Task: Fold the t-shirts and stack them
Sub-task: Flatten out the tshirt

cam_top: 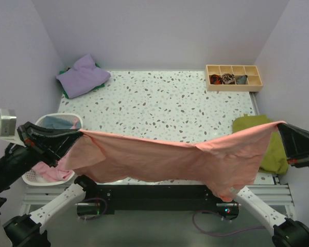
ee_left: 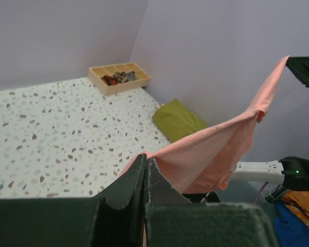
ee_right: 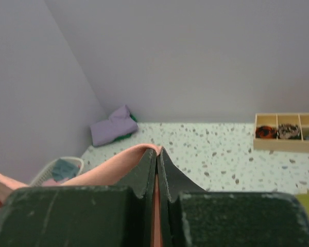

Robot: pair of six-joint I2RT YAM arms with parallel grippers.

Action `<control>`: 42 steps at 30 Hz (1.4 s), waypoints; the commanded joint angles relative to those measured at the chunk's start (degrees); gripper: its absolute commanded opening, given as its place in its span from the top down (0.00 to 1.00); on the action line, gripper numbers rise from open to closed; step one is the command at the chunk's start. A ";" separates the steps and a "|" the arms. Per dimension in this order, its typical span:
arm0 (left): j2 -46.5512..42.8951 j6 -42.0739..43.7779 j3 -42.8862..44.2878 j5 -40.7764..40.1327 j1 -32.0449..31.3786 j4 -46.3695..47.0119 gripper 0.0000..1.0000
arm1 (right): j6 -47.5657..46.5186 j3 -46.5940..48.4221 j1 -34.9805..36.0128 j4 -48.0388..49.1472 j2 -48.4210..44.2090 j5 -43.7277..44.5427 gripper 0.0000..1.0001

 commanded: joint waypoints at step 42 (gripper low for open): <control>66.79 3.01 -32.07 -40.68 15.63 52.93 0.63 | -1.31 -6.84 -14.67 38.04 86.88 6.62 0.46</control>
